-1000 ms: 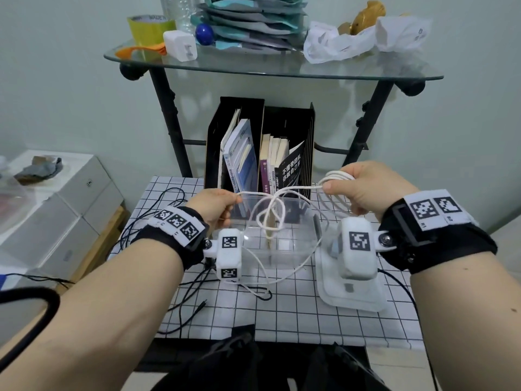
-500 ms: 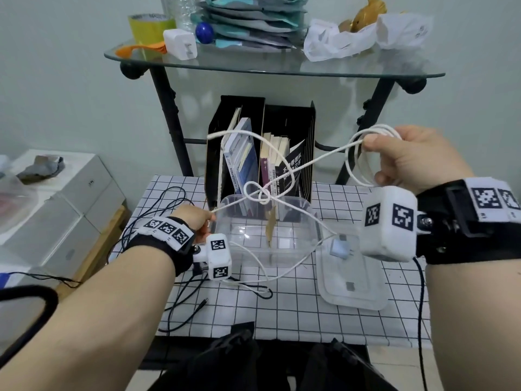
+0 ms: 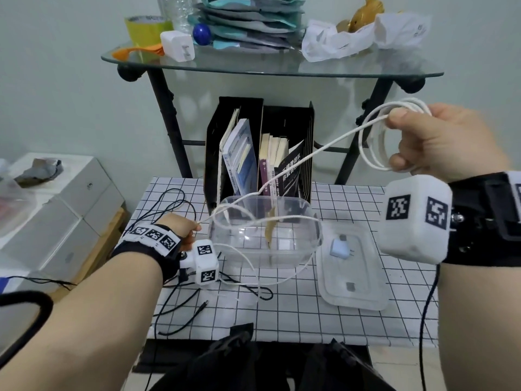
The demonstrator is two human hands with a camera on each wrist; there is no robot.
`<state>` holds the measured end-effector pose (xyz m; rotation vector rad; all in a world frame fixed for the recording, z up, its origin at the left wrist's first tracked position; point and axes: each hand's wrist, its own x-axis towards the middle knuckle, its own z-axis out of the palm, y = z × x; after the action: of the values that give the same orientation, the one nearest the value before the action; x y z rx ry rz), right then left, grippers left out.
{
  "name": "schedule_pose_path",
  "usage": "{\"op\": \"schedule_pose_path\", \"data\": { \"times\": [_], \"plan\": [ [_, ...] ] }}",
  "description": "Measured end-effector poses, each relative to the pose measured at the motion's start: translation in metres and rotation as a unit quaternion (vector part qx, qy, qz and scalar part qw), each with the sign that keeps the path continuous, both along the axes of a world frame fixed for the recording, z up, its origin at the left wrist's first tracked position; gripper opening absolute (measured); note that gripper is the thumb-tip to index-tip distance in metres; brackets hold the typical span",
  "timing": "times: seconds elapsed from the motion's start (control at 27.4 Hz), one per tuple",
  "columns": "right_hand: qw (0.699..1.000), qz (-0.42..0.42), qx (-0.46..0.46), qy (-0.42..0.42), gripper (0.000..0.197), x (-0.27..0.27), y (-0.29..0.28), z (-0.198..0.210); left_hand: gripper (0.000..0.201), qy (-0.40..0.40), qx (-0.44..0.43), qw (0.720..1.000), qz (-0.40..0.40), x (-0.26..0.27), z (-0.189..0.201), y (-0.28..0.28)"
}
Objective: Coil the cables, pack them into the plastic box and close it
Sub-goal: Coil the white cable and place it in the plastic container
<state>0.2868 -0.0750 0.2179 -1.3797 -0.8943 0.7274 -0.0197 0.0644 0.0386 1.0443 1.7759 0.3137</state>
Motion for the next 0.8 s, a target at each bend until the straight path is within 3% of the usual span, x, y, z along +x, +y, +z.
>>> {"op": "schedule_pose_path", "data": {
  "times": [0.29,0.36,0.44,0.55,0.66,0.8],
  "plan": [
    [0.999,0.030,0.004,0.017,0.011,-0.006,0.000,0.003,0.020,0.006,-0.014,0.997,-0.079,0.005,0.009,-0.005],
    [0.999,0.037,0.006,0.020,0.012,-0.010,0.002,0.001,0.015,0.018,0.032,0.991,-0.132,0.009,0.010,-0.005],
    [0.999,0.047,0.003,0.017,0.013,-0.015,0.007,-0.004,0.032,0.048,0.113,0.976,-0.180,0.014,0.016,-0.008],
    [0.998,0.062,-0.015,-0.001,0.011,-0.025,0.016,-0.018,0.039,-0.108,0.202,0.953,-0.198,0.040,0.042,-0.021],
    [0.997,0.069,-0.038,-0.009,0.015,-0.032,0.024,-0.034,0.042,-0.320,0.168,0.907,-0.217,0.071,0.072,-0.035],
    [0.997,0.062,-0.049,0.005,0.018,-0.039,0.029,-0.050,0.032,-0.412,0.125,0.856,-0.286,0.086,0.092,-0.046]
  ]
}}
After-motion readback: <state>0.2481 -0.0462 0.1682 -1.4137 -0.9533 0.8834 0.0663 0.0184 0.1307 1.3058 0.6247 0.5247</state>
